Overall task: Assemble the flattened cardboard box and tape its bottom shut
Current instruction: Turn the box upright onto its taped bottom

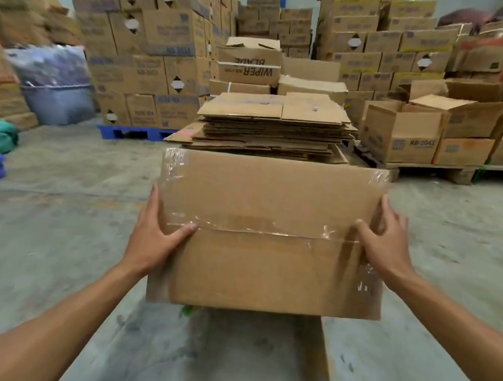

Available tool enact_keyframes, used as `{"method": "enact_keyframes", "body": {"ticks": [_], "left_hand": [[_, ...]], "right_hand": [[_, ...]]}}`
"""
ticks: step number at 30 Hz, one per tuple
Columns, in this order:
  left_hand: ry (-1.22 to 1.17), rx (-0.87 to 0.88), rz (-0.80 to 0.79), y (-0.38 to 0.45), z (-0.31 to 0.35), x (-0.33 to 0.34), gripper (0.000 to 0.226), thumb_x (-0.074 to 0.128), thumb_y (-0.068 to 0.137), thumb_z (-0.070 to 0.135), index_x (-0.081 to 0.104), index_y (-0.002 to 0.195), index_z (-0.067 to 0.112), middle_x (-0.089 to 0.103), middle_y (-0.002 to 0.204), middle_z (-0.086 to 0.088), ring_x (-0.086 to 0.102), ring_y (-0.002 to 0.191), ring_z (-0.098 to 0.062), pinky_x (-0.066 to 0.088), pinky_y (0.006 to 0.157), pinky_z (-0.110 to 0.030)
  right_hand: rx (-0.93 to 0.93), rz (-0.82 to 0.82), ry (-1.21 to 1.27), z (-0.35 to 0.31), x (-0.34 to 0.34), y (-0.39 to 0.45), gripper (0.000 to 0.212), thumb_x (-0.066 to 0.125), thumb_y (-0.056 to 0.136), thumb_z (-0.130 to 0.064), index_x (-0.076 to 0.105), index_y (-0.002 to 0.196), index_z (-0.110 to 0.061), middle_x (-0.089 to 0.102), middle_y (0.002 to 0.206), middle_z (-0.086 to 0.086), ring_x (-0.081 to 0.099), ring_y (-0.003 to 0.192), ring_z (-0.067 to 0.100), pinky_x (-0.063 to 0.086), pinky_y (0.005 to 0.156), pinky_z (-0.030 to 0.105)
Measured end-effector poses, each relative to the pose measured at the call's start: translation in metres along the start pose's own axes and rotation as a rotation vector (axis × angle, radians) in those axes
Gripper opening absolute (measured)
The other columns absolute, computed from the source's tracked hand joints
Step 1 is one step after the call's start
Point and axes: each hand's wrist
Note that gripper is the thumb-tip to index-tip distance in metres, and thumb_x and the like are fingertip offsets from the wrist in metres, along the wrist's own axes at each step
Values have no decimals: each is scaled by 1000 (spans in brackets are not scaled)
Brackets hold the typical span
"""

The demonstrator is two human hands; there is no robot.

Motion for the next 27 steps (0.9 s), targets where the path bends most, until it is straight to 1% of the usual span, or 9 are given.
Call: {"method": "enact_keyframes", "body": {"ticks": [2,5,9,12,15,17,19,22,27], "left_hand": [[-17,-56,-55,-17,-26,9,116,77,66,62,1,152,42,31,153,0,38,136,-21,37,110,-48],[-57,-131,-121,-38,-60,22,100,69,61,75,30,144,35,45,140,-1,48,126,-19,42,106,-46],[-209,-216,-57,-40,-69,32,72,70,71,58,43,124,17,56,122,-3,59,108,-19,52,92,-42],[-274,-267,40,-32,-64,39,62,63,82,53,41,122,11,57,116,-5,58,104,-22,49,83,-35],[-341,-301,104,-25,-60,42,56,55,88,53,40,120,10,55,110,-4,55,97,-20,44,81,-34],[-361,-315,114,-18,-60,42,54,53,91,53,40,120,9,53,108,-4,53,95,-19,41,78,-32],[-389,-344,109,-10,-63,41,48,56,93,47,43,121,11,53,109,-7,52,95,-19,40,76,-31],[-383,-395,15,-4,-77,38,37,62,91,38,54,119,16,58,113,-13,55,86,-18,42,70,-34],[-402,-464,-148,0,-82,27,43,64,89,41,56,126,20,63,113,-7,61,82,-18,47,67,-32]], "right_hand": [[21,-56,-2,21,8,-16,82,62,93,-38,10,156,-38,24,153,2,30,138,30,32,112,56],[51,-44,-22,50,13,-31,76,54,94,-50,11,155,-39,28,148,2,31,136,29,33,111,55],[114,1,61,67,14,-41,76,37,89,-71,37,149,-24,43,131,6,44,123,23,37,105,43],[121,18,169,70,18,-43,59,36,92,-67,53,123,-20,52,119,6,49,107,18,40,90,37],[160,76,257,67,24,-40,44,40,96,-57,50,110,-17,52,106,4,51,93,16,40,79,34],[211,94,306,63,25,-35,37,46,98,-47,50,111,-13,52,96,-2,51,84,11,40,73,32],[262,94,325,63,24,-29,32,50,96,-37,51,111,-9,52,90,-2,50,82,16,39,68,32],[334,33,292,65,23,-24,26,50,96,-25,56,117,-10,56,102,7,50,80,16,37,61,28],[367,-173,160,60,11,-18,36,45,101,-36,54,133,-21,59,116,3,54,97,20,41,73,31]]}}
Point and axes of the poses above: each hand's wrist, its own y-axis towards the middle knuckle, its own x-axis out of the palm, z = x × y
